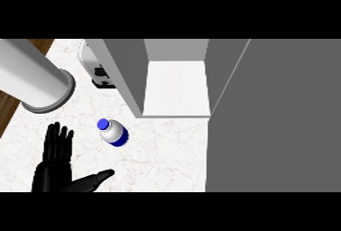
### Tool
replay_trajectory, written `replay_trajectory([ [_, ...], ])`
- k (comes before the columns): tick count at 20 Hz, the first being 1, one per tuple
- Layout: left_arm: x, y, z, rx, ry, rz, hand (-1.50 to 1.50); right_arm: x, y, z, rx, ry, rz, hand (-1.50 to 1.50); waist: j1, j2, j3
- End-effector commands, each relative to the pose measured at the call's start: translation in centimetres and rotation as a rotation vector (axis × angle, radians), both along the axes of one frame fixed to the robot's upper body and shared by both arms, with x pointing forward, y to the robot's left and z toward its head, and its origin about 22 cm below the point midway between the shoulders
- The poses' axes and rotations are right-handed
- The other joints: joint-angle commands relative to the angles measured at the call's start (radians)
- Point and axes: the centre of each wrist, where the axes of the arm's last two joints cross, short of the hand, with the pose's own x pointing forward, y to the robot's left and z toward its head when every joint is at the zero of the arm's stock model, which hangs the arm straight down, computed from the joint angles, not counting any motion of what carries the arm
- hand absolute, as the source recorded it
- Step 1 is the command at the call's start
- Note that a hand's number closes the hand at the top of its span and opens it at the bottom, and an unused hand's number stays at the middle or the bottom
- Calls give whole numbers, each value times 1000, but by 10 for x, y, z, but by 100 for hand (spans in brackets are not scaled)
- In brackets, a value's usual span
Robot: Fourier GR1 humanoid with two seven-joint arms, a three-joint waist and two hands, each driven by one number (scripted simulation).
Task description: Pick up the bottled water, place it into the cabinet and close the cabinet
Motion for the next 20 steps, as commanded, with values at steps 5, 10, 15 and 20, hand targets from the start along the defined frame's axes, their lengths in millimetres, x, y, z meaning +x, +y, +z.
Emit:
replay_trajectory([
  [5, 26, 16, -48, -55, 66, 2, -150, -5, 1, 2, 6, -5, 0, -150, -3, 1, 0],
  [10, 30, 5, -72, -85, 116, 24, -150, -11, -13, 0, -4, 1, 14, -150, -3, 1, 0],
  [15, 33, 20, -104, -164, 112, 28, -150, -17, -2, -18, 10, -6, 6, -150, -7, 0, 0],
  [20, 56, 40, -112, -205, 108, -7, -150, -13, -11, -10, 6, 0, 11, -150, -7, 2, 0],
])
